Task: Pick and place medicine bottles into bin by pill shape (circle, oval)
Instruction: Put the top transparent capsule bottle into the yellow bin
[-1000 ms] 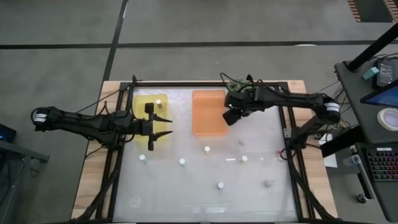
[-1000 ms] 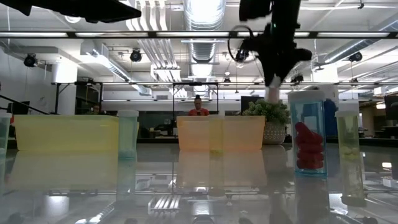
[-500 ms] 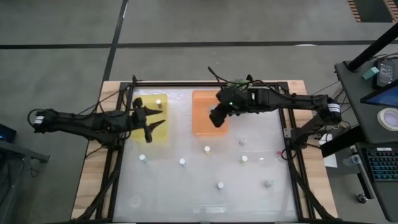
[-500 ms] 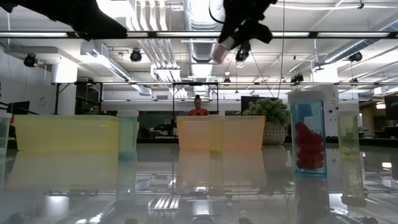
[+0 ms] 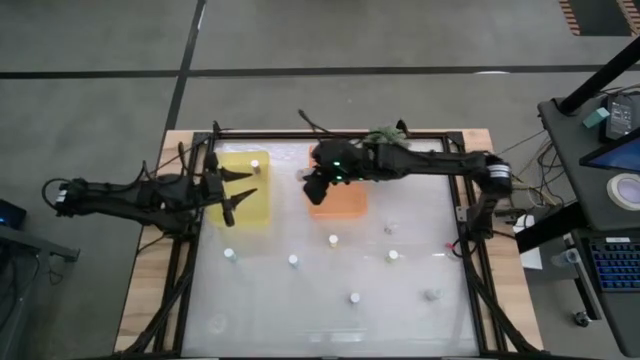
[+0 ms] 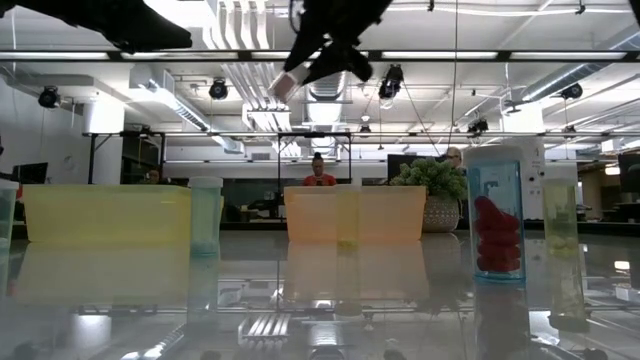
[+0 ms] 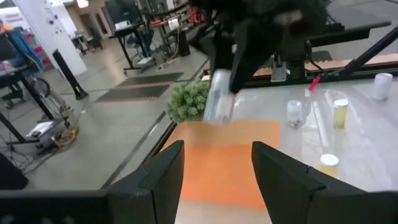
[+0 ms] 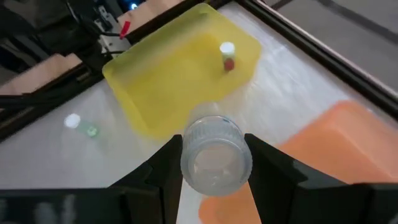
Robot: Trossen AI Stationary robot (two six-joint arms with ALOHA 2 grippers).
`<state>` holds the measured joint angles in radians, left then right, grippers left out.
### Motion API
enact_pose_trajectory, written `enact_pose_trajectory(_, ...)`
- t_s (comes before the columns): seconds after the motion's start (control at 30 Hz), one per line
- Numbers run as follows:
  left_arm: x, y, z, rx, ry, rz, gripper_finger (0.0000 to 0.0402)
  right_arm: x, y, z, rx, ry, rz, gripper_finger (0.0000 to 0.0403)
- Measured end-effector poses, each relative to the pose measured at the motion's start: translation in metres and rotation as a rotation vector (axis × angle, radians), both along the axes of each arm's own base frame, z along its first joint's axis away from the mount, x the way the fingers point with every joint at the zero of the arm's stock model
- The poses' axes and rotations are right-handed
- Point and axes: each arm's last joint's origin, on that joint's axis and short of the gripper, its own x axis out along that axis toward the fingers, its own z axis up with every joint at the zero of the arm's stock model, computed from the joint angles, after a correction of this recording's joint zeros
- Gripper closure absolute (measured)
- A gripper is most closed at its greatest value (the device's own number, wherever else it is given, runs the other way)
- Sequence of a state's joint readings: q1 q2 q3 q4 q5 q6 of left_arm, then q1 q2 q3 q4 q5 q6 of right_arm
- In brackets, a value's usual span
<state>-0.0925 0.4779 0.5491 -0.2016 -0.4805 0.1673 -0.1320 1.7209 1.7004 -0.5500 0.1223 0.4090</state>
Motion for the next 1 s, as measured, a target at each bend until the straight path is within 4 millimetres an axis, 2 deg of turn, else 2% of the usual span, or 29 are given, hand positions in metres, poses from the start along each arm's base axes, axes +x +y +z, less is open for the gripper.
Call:
enact_pose_trajectory(0.2,-0.008,0.001,0.003,0.0,-0.042,0.0,0.0228,0.045,-0.006,-0.001,-0.081,-0.012,0.065,0.0259)
enact_pose_trajectory(0.37,-0.012,0.001,-0.003,0.017,-0.039,-0.002,0.0228,0.076,-0.011,-0.005,-0.14,-0.01,0.107,0.0259)
enact_pose_trajectory(0.53,-0.021,0.002,-0.003,0.013,-0.09,-0.001,0.0228,0.101,-0.017,-0.014,-0.175,-0.016,0.125,0.0259)
enact_pose_trajectory(0.6,-0.025,0.002,-0.003,0.01,-0.109,-0.001,0.0228,0.111,-0.02,-0.024,-0.188,-0.008,0.132,0.0259)
enact_pose_trajectory(1.0,-0.035,0.003,-0.004,0.006,-0.156,-0.004,0.0228,0.139,-0.035,-0.077,-0.187,-0.043,0.122,0.0259)
